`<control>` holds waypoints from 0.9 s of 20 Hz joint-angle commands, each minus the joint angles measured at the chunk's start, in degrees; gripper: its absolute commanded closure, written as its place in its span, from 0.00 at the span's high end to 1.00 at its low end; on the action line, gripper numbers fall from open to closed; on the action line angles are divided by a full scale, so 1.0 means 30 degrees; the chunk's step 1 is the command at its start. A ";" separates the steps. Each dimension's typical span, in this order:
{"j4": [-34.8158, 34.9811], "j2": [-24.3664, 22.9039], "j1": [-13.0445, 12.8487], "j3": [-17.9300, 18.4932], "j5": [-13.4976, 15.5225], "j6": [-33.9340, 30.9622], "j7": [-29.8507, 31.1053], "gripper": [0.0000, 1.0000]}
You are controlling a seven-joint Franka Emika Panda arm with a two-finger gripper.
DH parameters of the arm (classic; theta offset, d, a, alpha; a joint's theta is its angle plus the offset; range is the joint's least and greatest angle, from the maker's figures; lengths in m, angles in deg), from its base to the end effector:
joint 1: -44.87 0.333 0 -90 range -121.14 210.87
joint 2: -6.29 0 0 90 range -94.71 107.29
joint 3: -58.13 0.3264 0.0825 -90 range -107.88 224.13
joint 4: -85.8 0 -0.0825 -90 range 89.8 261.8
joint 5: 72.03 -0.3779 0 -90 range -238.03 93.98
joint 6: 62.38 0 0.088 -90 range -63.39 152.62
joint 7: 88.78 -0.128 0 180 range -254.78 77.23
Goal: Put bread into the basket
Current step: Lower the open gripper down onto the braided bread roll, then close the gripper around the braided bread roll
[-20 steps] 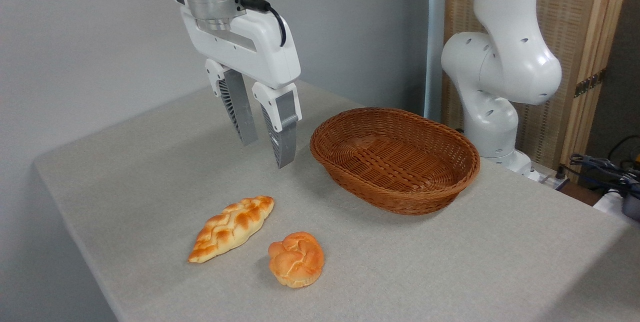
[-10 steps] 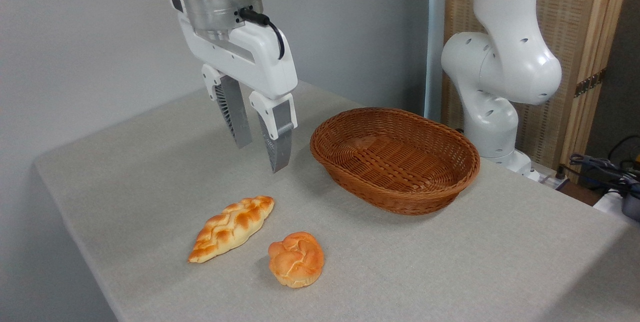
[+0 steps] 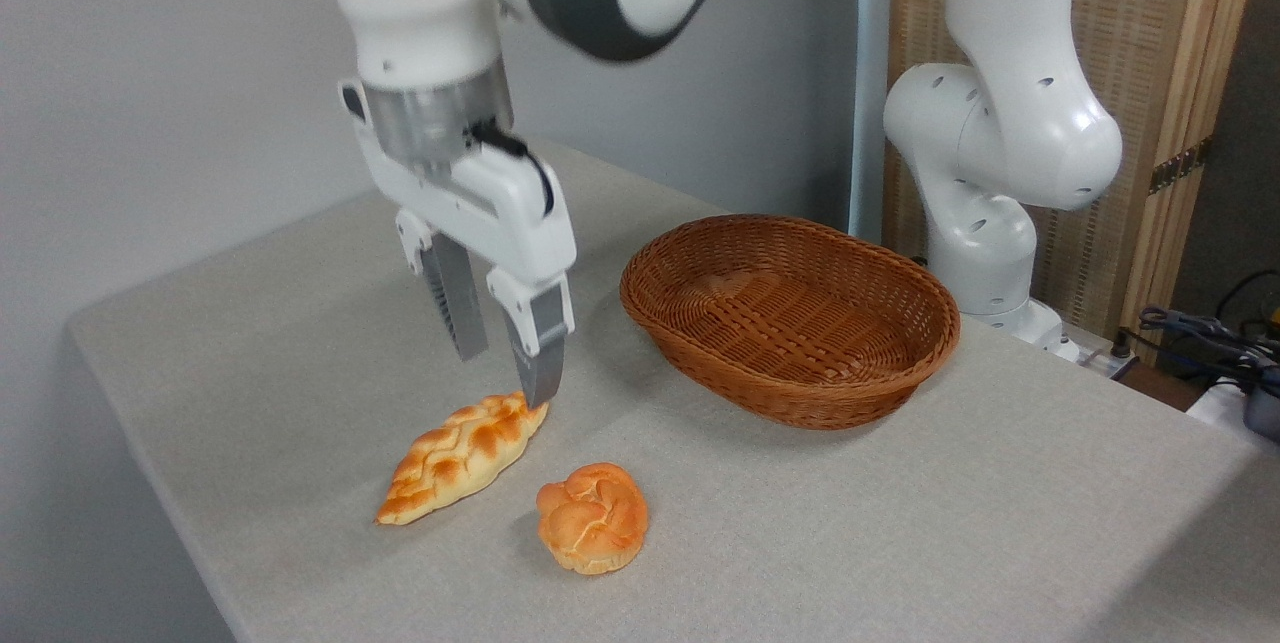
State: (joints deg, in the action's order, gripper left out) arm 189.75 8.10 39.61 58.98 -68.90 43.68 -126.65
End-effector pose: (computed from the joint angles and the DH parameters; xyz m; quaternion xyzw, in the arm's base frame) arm 0.5655 -0.0491 0.5060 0.9351 -0.3535 0.0100 0.0242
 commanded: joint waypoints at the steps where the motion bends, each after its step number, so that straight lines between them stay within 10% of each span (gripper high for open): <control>1: 0.1294 0.0159 -0.0533 0.0039 0.0450 0.1817 0.0788 1.00; 18: 0.3377 0.1214 -0.1325 -0.0195 0.2327 0.6451 0.1346 1.00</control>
State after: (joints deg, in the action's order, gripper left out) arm 199.21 12.21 35.60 58.47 -62.91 61.81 -123.44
